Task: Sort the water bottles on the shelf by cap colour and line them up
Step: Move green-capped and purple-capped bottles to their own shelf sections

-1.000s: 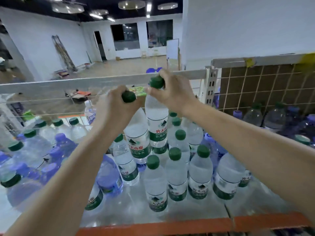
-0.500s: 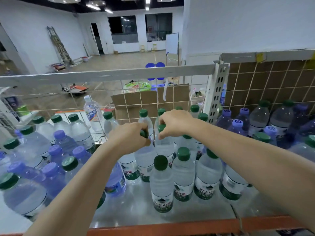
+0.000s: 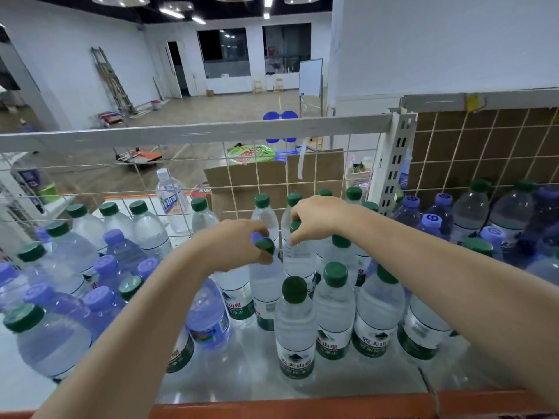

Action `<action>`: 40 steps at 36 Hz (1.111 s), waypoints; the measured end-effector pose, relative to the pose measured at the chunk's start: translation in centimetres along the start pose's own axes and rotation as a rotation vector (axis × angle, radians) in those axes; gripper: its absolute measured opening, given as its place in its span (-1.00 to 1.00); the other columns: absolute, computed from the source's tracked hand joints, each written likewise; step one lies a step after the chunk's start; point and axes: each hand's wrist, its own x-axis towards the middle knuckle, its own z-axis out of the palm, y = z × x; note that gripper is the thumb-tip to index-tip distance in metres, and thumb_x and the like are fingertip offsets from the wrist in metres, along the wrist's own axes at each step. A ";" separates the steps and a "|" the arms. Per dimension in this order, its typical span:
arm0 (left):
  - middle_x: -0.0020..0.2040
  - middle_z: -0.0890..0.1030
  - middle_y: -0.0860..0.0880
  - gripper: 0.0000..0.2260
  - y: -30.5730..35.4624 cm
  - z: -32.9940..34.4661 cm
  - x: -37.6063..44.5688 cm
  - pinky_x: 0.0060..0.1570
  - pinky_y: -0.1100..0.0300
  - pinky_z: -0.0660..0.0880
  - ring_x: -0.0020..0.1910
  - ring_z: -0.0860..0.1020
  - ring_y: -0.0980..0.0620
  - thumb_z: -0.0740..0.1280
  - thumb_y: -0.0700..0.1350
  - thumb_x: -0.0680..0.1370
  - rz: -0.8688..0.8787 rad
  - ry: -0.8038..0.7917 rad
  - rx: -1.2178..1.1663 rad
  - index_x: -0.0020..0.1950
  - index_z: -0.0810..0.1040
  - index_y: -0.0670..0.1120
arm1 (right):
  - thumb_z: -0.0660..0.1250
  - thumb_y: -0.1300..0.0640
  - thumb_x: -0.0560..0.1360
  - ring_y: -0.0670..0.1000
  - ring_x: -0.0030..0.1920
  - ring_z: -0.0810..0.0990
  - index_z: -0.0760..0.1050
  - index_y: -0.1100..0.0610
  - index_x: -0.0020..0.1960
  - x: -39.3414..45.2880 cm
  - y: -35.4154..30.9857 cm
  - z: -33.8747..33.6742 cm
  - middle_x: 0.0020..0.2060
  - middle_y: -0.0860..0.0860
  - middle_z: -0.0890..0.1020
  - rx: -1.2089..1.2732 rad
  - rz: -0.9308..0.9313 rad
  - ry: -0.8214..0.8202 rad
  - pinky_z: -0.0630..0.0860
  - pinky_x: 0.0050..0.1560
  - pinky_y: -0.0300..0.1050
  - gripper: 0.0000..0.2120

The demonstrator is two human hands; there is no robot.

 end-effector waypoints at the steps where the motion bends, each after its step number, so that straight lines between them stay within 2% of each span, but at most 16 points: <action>1: -0.17 0.52 0.11 -0.65 -0.3 -0.6 -0.3 -0.11 0.09 0.53 -0.18 0.53 0.00 0.39 0.17 0.44 -0.002 0.032 -0.017 0.17 0.47 0.13 | 0.36 -0.16 0.46 0.01 -0.33 0.41 0.49 0.12 -0.16 0.1 -0.2 -0.3 -0.31 0.00 0.48 0.008 -0.003 -0.012 0.27 -0.39 -0.16 -0.67; 3: -0.22 0.51 0.11 -0.70 -1.4 -1.6 -0.9 -0.15 0.15 0.47 -0.23 0.49 0.03 0.38 0.17 0.44 -0.013 0.136 -0.030 0.10 0.52 0.10 | 0.34 -0.12 0.49 0.02 -0.25 0.50 0.57 0.16 0.00 0.4 -0.6 -1.0 -0.19 0.05 0.59 0.051 -0.022 0.000 0.37 -0.32 -0.15 -0.66; 6: -0.23 0.53 0.08 -0.73 -3.5 -2.8 -1.9 -0.17 0.16 0.45 -0.23 0.52 0.01 0.37 0.19 0.44 -0.096 0.270 0.001 0.03 0.53 0.07 | 0.32 -0.05 0.52 0.05 -0.03 0.62 0.57 0.13 0.10 1.3 -1.4 -1.4 0.00 0.06 0.65 0.090 -0.056 0.070 0.57 -0.06 -0.06 -0.71; 8: -0.17 0.55 0.07 -0.68 -4.9 -2.8 -2.6 -0.14 0.16 0.46 -0.16 0.54 0.01 0.35 0.23 0.44 -0.177 0.264 0.106 0.08 0.51 0.08 | 0.32 -0.01 0.52 0.07 0.01 0.60 0.55 0.10 0.15 2.0 -2.2 -1.5 0.04 0.03 0.63 0.070 -0.078 0.079 0.59 0.03 0.03 -0.72; 11: -0.10 0.51 0.02 -0.60 -6.2 -1.7 -3.0 -0.17 0.19 0.40 -0.14 0.47 -0.01 0.35 0.21 0.46 -0.264 0.189 0.220 0.22 0.49 0.04 | 0.30 -0.01 0.53 0.08 0.05 0.57 0.50 0.09 0.26 2.9 -3.5 -1.3 0.12 0.03 0.59 0.036 -0.104 0.058 0.57 0.01 0.02 -0.66; 14: 0.05 0.57 -0.03 -0.68 -7.1 0.1 -2.9 -0.12 0.18 0.43 0.00 0.52 -0.05 0.33 0.16 0.48 -0.281 0.115 0.302 0.11 0.48 -0.01 | 0.29 -0.02 0.54 0.12 0.13 0.54 0.43 0.10 0.34 3.8 -4.5 -0.7 0.20 0.07 0.54 -0.020 -0.111 0.028 0.52 0.00 -0.02 -0.59; 17: 0.07 0.57 -0.01 -0.74 -7.7 1.6 -2.5 -0.11 0.15 0.38 0.08 0.53 -0.06 0.30 0.18 0.49 -0.255 0.071 0.384 -0.10 0.37 0.02 | 0.28 -0.02 0.55 0.13 0.10 0.55 0.42 0.12 0.33 4.8 -5.4 0.3 0.18 0.09 0.56 -0.081 -0.115 -0.038 0.53 0.00 0.00 -0.60; 20: 0.01 0.55 0.02 -0.77 -7.9 2.5 -2.2 0.01 0.09 0.35 0.04 0.50 -0.04 0.26 0.15 0.49 -0.238 0.059 0.468 -0.13 0.35 0.02 | 0.28 0.03 0.57 0.10 -0.06 0.51 0.43 0.16 0.27 5.8 -5.8 1.2 0.04 0.08 0.56 -0.126 -0.135 -0.102 0.45 -0.15 -0.07 -0.67; 22: -0.09 0.49 0.04 -0.79 -8.1 2.9 -2.0 0.05 0.08 0.31 -0.06 0.44 -0.03 0.24 0.12 0.49 -0.229 0.066 0.505 -0.15 0.32 0.02 | 0.27 0.07 0.57 0.10 -0.10 0.48 0.42 0.15 0.25 6.1 -5.6 1.5 -0.01 0.07 0.53 -0.128 -0.135 -0.111 0.40 -0.18 -0.08 -0.71; 24: -0.14 0.44 0.05 -0.79 -8.4 3.1 -1.8 0.00 0.08 0.29 -0.12 0.39 -0.02 0.24 0.11 0.50 -0.217 0.064 0.510 -0.16 0.30 0.02 | 0.26 0.10 0.57 0.09 -0.12 0.46 0.41 0.15 0.24 6.1 -5.5 1.6 -0.02 0.08 0.51 -0.115 -0.136 -0.114 0.38 -0.20 -0.09 -0.74; 28: -0.15 0.46 0.06 -0.72 -8.8 2.8 -1.5 -0.09 0.12 0.29 -0.13 0.43 -0.01 0.24 0.13 0.54 -0.171 0.047 0.422 -0.24 0.26 0.03 | 0.25 0.08 0.57 0.08 -0.14 0.45 0.42 0.13 0.18 6.0 -5.3 1.6 -0.03 0.08 0.51 -0.077 -0.154 -0.094 0.34 -0.27 -0.08 -0.78; 32: -0.14 0.52 0.04 -0.74 -9.0 2.7 -1.4 -0.11 0.13 0.41 -0.10 0.49 -0.03 0.27 0.15 0.54 -0.132 0.062 0.314 -0.15 0.35 -0.01 | 0.24 0.04 0.58 0.08 -0.14 0.46 0.43 0.10 0.15 5.7 -5.0 1.6 -0.04 0.06 0.53 -0.063 -0.160 -0.056 0.37 -0.17 -0.04 -0.80; 35: -0.22 0.47 0.02 -0.73 -8.9 2.2 -1.6 -0.13 0.13 0.43 -0.17 0.46 -0.05 0.31 0.10 0.52 -0.143 0.080 0.209 -0.23 0.28 0.02 | 0.26 0.01 0.57 0.07 -0.11 0.43 0.42 0.11 0.12 4.9 -4.7 0.9 -0.11 0.01 0.49 0.009 -0.177 -0.011 0.26 -0.05 -0.04 -0.79; 37: -0.28 0.45 0.04 -0.70 -8.3 1.2 -2.1 -0.21 0.15 0.39 -0.22 0.43 -0.05 0.32 0.05 0.50 -0.155 0.115 0.168 -0.29 0.25 0.02 | 0.27 -0.02 0.57 0.05 -0.07 0.43 0.41 0.09 0.11 4.5 -4.6 0.1 -0.10 0.00 0.49 0.074 -0.189 0.036 0.24 -0.02 -0.05 -0.79; 40: -0.33 0.46 0.07 -0.76 -7.0 -0.9 -3.2 -0.40 0.22 0.32 -0.29 0.47 0.00 0.34 0.02 0.49 -0.160 0.204 0.126 -0.28 0.34 0.01 | 0.28 -0.04 0.56 0.03 -0.06 0.45 0.43 0.10 0.18 3.7 -4.5 -1.5 -0.01 0.03 0.54 0.178 -0.197 0.085 0.27 -0.04 -0.07 -0.72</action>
